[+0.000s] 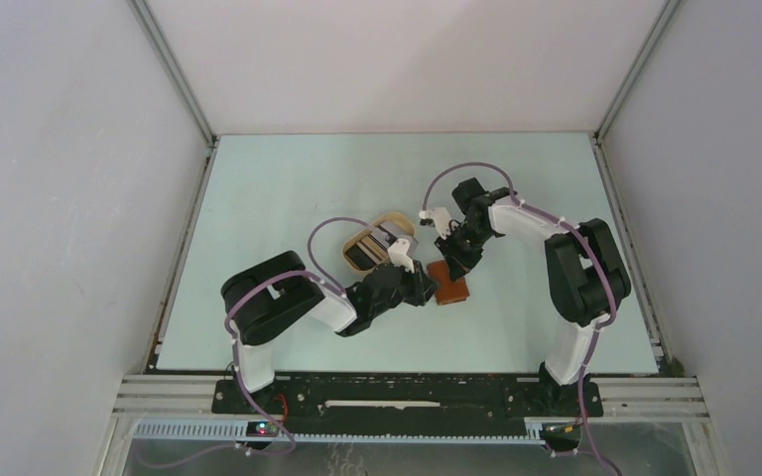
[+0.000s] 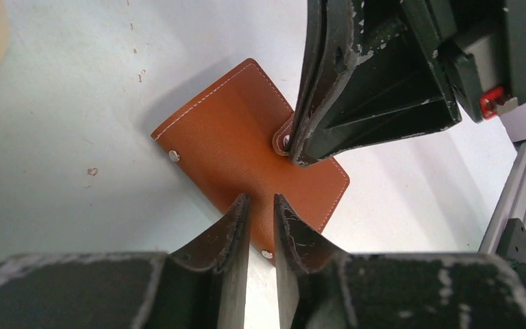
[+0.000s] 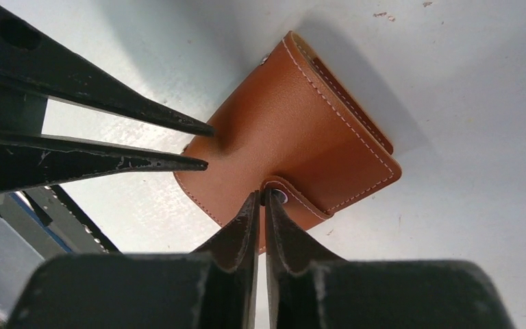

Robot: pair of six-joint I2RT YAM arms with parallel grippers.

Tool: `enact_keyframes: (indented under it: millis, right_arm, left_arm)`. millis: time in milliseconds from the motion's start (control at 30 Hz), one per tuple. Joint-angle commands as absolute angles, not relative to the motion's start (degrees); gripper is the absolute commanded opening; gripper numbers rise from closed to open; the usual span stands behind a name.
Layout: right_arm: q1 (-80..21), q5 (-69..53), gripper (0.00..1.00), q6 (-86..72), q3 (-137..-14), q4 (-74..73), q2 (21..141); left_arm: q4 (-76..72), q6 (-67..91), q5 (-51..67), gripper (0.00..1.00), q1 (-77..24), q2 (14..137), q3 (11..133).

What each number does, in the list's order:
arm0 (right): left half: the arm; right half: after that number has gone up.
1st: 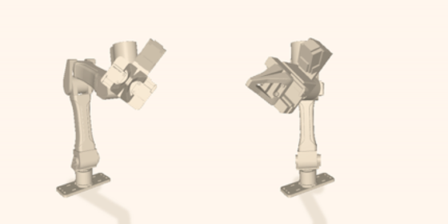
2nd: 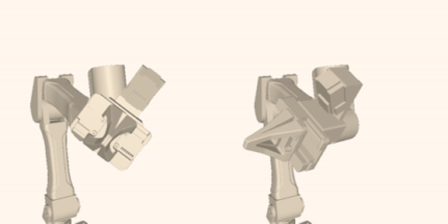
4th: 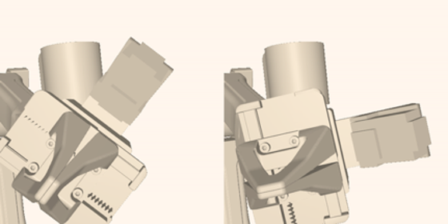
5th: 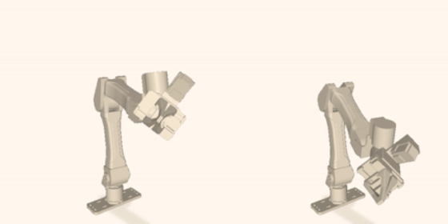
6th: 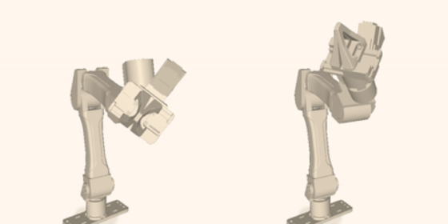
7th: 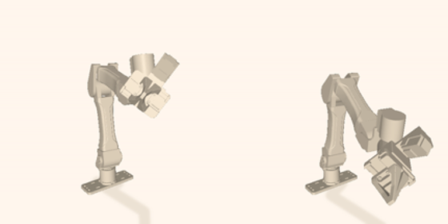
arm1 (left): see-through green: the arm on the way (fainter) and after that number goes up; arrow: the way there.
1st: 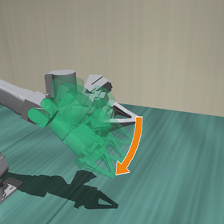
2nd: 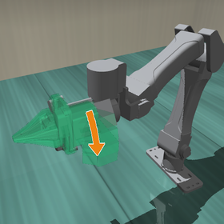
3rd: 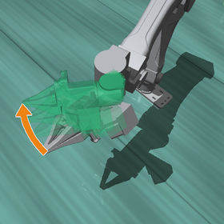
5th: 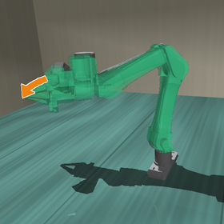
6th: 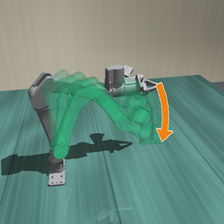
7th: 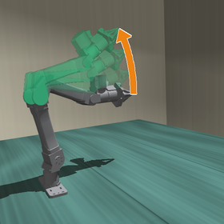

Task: Put the credit cards into the card holder
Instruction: Close the card holder at the center of the board.

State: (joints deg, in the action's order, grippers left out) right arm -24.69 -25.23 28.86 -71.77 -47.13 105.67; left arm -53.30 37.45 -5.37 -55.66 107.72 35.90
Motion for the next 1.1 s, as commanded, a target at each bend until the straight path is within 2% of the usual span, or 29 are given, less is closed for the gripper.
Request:
enact_keyframes:
  millis: [0,167,233,367,633,800,933,967,1067]
  right_arm:
    - [-23.89,-27.32,0.20,30.36,-71.10,-45.20,104.50]
    - [-22.91,-31.39,0.41,32.17,-70.64,-45.88,97.98]
    - [-22.68,-32.09,0.47,33.06,-70.04,-46.09,95.32]
    - [-21.89,-33.66,0.52,34.47,-69.09,-46.39,88.97]
    - [-18.81,-36.57,0.56,36.70,-65.19,-43.88,73.61]
    - [-14.80,-41.48,0.56,37.73,-61.62,-42.04,63.92]
    - [-13.22,-46.33,0.57,40.99,-56.93,-40.85,55.70]
    - [-13.19,-47.03,0.57,42.37,-55.03,-39.80,54.51]
    - [-13.18,-49.64,0.58,54.98,-50.70,-41.10,55.55]
  left_arm:
    - [-56.02,34.40,-4.71,0.25,-56.08,102.32,33.83]
    - [-51.20,31.48,-5.93,0.29,-56.34,92.96,31.35]
    - [-48.72,29.89,-6.60,0.30,-56.55,88.87,30.30]
    - [-41.01,25.89,-8.45,0.32,-57.44,80.35,28.98]
    - [-24.04,18.93,-10.85,0.35,-58.36,61.47,29.87]
    - [-18.41,16.95,-10.77,0.51,-58.27,53.34,30.14]
    - [-19.53,18.42,-9.90,0.80,-58.19,49.07,28.69]
    - [-20.60,18.81,-9.25,0.83,-58.18,48.71,28.10]
    - [-22.67,19.03,-8.56,0.84,-58.18,49.15,27.46]
